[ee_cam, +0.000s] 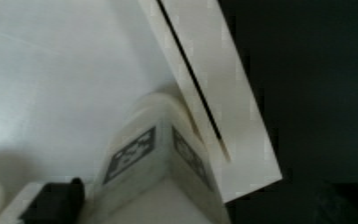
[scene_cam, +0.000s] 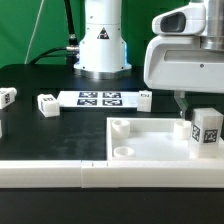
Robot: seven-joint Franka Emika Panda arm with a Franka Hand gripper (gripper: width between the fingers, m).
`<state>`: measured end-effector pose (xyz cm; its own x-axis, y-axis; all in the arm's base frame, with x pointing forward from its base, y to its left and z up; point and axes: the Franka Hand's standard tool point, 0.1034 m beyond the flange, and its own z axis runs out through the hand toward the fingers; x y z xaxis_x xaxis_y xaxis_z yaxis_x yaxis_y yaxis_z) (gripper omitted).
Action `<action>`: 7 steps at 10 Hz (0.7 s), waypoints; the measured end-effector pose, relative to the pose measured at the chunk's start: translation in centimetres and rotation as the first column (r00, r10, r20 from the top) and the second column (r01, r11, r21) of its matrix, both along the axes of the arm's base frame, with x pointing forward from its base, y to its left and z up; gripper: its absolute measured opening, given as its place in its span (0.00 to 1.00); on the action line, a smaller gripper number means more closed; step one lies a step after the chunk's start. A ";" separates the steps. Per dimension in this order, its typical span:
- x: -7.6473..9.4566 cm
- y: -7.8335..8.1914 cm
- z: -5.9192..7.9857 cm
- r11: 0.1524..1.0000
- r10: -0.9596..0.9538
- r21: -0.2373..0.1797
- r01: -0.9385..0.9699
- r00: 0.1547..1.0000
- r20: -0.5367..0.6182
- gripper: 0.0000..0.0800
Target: Assemble one leg
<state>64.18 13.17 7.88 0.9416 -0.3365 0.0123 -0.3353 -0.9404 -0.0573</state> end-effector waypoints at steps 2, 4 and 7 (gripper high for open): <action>0.1 -0.8 -0.1 0.980 0.200 -0.014 -0.200 0.980 0.007 0.81; 0.1 -1.3 -0.1 0.937 0.349 -0.034 -0.348 0.937 0.007 0.81; 0.1 -1.0 -0.2 0.901 0.433 -0.041 -0.432 0.902 0.006 0.81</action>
Offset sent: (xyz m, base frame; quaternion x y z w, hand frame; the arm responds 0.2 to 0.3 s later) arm -0.0016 -0.0038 -0.0002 -0.0133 -0.0158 -0.1589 0.9871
